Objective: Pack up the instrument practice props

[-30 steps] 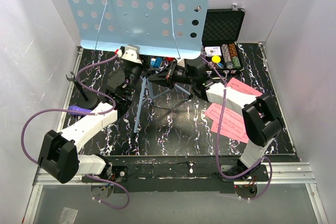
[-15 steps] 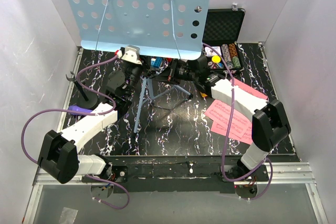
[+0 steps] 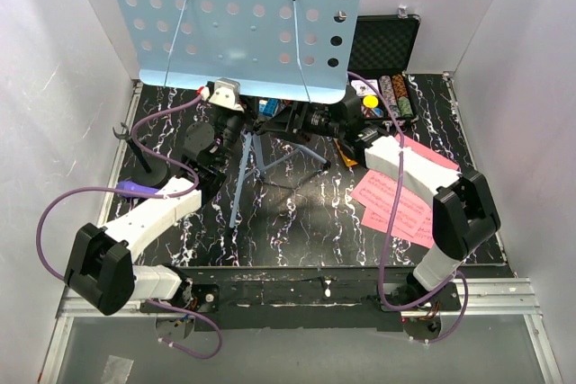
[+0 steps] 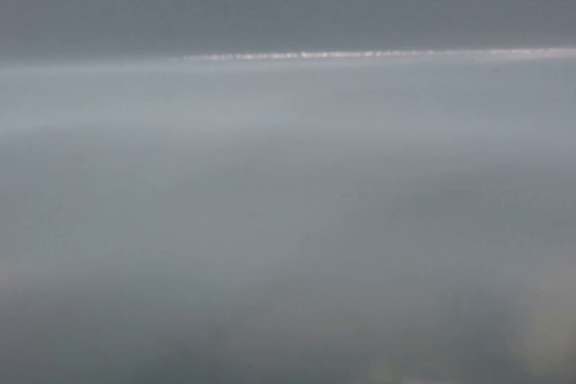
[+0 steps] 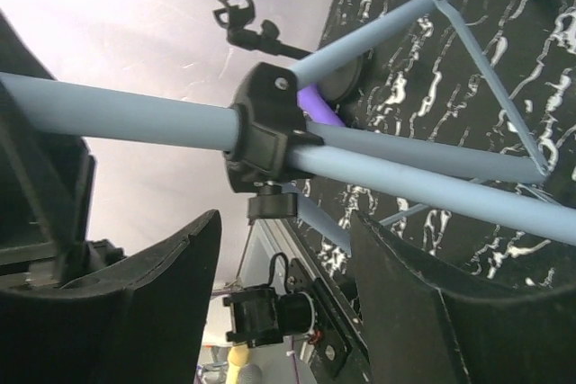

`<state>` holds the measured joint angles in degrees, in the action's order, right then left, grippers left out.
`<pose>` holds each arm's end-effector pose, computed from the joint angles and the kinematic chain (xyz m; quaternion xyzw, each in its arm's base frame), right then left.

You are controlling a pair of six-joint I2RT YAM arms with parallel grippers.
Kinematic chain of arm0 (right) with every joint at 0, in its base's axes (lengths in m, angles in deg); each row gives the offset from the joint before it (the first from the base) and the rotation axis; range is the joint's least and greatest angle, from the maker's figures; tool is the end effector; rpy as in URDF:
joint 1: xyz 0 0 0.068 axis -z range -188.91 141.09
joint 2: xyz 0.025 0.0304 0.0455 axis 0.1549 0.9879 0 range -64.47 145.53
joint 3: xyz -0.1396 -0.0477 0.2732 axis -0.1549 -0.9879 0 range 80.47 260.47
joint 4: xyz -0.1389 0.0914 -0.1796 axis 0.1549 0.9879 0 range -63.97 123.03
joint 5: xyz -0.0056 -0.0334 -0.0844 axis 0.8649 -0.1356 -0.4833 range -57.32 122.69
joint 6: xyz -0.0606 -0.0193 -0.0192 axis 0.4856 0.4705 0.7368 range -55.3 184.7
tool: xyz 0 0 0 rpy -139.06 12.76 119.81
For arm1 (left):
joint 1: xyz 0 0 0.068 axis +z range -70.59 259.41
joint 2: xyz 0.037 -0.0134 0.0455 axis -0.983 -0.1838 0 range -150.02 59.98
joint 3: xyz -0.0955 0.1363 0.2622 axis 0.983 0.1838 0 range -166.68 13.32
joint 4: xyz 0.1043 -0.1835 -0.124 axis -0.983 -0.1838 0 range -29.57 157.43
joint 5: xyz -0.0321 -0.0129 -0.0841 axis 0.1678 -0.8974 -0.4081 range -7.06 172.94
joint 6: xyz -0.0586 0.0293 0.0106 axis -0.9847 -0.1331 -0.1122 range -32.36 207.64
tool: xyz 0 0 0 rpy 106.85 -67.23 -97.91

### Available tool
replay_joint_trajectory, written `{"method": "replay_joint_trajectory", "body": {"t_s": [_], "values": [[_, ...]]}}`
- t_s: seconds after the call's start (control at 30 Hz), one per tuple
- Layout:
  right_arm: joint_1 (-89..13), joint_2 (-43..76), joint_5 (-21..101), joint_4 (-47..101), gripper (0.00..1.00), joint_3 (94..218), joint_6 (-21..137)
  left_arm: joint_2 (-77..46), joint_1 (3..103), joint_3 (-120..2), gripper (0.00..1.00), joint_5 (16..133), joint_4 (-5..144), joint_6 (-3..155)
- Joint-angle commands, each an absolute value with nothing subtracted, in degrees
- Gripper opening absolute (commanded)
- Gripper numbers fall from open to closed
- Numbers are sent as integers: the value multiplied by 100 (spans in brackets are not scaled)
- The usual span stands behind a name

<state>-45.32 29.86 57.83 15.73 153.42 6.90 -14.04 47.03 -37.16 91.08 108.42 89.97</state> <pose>0.3051 0.2529 0.3651 0.0039 0.7661 0.5688 0.2991 0.2481 -0.1485 0.4068 0.1214 0.5803 -0.1679 0.7876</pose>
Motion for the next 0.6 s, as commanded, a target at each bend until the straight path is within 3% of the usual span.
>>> {"method": "replay_joint_trajectory", "body": {"t_s": [0.0,0.1,0.23,0.4,0.47,0.57], "values": [[-4548,3220,6177,828,67,15596,195,-1464,4592,-3335,0,8953,9687,8922],[-4565,3362,6248,854,61,15720,115,-1464,4592,-3335,0,8953,9687,8913],[-4565,3414,6300,845,33,15720,133,-1438,4583,-3309,0,8962,9678,8922],[-4574,3353,6152,1134,9,15816,579,-1447,4592,-3238,0,8953,9705,8878],[-4600,3309,6038,1415,1,15930,1088,-1464,4583,-3212,0,8953,9705,8852],[-4688,3222,5757,1925,1,16053,2036,-1455,4583,-3168,0,8988,9687,8825]]}}
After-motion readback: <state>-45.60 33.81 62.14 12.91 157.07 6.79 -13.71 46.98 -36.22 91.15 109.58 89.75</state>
